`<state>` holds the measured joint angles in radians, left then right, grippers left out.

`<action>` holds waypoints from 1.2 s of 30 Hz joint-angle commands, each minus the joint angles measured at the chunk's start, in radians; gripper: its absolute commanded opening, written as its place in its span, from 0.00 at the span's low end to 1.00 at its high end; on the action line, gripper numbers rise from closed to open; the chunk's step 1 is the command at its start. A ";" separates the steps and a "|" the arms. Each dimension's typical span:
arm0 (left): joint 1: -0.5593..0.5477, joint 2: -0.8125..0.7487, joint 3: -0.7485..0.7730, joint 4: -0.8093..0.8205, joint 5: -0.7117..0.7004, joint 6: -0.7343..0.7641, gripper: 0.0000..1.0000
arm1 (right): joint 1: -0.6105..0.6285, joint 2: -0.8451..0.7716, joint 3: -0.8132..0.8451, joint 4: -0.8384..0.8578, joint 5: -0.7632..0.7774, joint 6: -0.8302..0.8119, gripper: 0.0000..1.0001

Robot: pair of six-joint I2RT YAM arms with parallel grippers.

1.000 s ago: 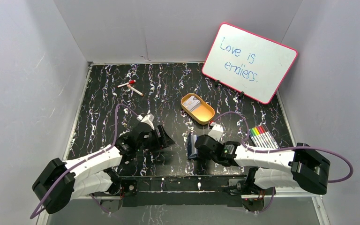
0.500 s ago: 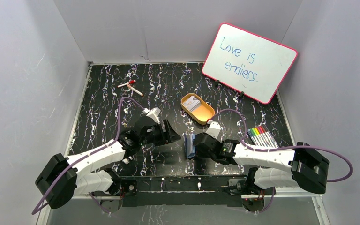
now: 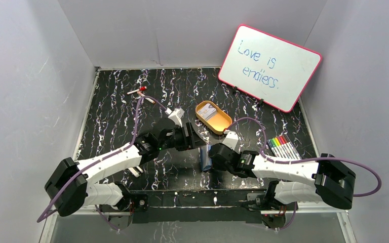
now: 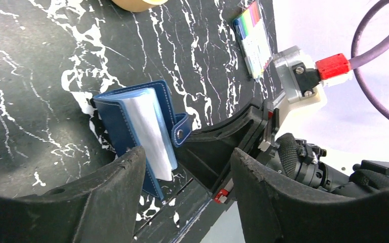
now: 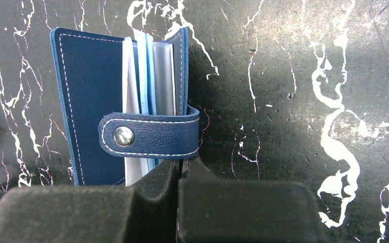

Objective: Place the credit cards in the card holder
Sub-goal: Open the card holder at the center of the board.

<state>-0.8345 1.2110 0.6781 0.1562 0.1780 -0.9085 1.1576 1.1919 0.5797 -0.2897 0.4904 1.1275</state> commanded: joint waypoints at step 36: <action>-0.081 0.155 -0.023 -0.003 -0.083 -0.007 0.27 | -0.004 -0.065 -0.036 0.013 0.013 0.027 0.00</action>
<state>-0.9131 1.3720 0.6163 0.1558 0.0967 -0.9379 1.1576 1.1522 0.5587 -0.2882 0.4881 1.1458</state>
